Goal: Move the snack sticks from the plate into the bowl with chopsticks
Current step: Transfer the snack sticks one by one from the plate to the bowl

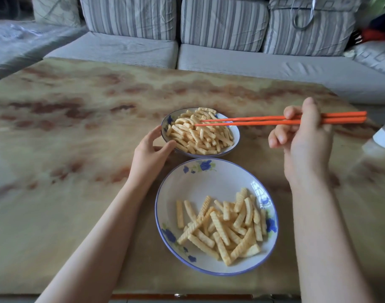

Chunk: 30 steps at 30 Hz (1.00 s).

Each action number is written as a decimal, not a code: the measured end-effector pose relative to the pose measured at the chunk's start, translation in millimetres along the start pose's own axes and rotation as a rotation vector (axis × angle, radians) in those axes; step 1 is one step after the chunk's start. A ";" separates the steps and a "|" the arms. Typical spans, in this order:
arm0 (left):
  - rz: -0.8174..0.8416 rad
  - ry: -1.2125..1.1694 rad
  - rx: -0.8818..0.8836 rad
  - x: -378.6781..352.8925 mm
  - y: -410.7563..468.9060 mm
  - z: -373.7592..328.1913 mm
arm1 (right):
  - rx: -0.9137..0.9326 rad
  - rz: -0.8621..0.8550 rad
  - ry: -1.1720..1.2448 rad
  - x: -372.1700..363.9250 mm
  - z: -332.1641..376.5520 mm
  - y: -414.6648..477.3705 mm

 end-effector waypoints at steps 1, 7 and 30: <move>0.001 0.002 -0.005 -0.1 -0.4 -1.1 | 0.014 -0.017 -0.020 -0.6 -0.9 -0.3; 0.004 -0.014 0.022 0.5 0.3 3.3 | 0.023 -0.021 -0.177 -17.6 -16.6 -2.4; -0.007 0.000 0.015 1.4 1.7 3.3 | 0.024 0.601 -0.293 -33.8 12.5 -24.8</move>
Point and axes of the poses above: each hand's wrist, its own y-axis towards the middle knuckle, its own x-axis out of the back of the hand, z = x × y, the point moved 10 cm from there along y, towards the middle knuckle, and after that the axes turned 15 degrees about -y, right-handed, at the moved point
